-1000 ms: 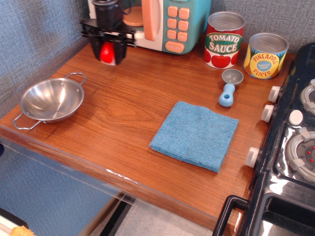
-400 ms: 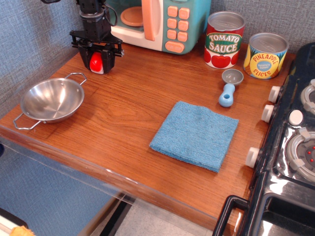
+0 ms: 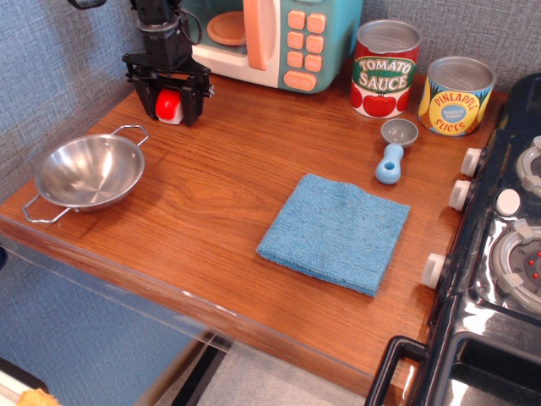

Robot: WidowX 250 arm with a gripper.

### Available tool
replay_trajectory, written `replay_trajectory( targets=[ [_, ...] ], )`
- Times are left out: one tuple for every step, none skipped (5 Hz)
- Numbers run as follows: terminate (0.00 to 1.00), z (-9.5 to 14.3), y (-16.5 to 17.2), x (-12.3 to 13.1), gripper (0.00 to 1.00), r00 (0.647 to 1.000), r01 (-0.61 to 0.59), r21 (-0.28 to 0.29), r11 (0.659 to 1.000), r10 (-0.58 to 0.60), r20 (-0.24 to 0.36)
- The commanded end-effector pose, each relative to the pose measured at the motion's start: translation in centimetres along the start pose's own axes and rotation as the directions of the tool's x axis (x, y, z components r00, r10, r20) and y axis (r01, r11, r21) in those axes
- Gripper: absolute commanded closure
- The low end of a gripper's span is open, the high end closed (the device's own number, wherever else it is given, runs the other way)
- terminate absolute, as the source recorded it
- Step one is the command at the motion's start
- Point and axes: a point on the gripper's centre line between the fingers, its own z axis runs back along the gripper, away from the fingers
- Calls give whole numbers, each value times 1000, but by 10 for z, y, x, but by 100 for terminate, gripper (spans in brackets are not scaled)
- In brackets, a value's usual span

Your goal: Place the sushi above the silver pot

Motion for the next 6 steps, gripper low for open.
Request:
replay_trajectory(
  targets=[
    [0, 76, -10, -1, 0, 990, -5, 64, 998, -4, 143],
    [0, 99, -30, -5, 0, 989, -1, 91, 996, -13, 145],
    [0, 112, -53, -11, 0, 992, 34, 76, 997, -43, 122],
    [0, 113, -77, -14, 0, 989, 101, 62, 993, -107, 101],
    [0, 111, -91, -15, 0, 984, 143, 58, 988, -148, 95],
    [0, 111, -97, -17, 0, 982, 160, 57, 986, -164, 94]
  ],
)
